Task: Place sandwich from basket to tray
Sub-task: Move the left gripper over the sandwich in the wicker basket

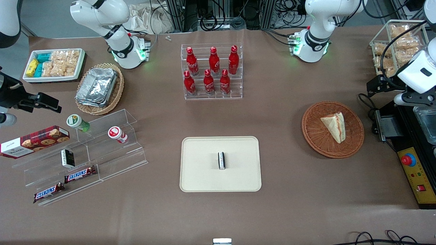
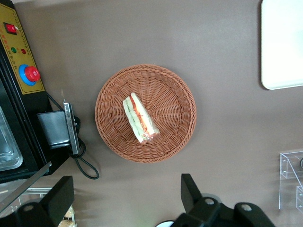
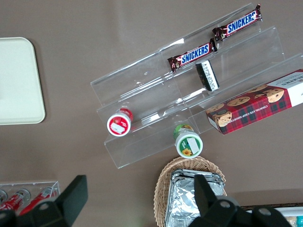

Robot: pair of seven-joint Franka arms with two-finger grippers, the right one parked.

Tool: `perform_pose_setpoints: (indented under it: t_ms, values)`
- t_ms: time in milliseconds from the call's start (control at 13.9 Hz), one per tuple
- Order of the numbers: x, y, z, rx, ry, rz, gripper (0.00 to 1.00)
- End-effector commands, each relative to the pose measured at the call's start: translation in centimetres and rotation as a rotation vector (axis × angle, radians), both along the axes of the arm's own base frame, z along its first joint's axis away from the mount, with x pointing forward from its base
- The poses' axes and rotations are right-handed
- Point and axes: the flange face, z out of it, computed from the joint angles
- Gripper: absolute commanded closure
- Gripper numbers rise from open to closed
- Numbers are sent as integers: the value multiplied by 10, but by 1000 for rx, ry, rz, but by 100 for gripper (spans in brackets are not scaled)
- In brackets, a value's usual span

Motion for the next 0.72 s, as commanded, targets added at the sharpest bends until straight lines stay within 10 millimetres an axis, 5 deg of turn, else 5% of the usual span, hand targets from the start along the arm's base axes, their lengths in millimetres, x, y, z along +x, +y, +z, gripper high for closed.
perform_pose_setpoints:
  t_ms: [0, 360, 648]
  values:
    - [3, 0, 9, -5, -11, -17, 0]
    - [3, 2, 12, -7, -16, 32, 0]
    - [-6, 3, -44, 13, -32, 242, 0]
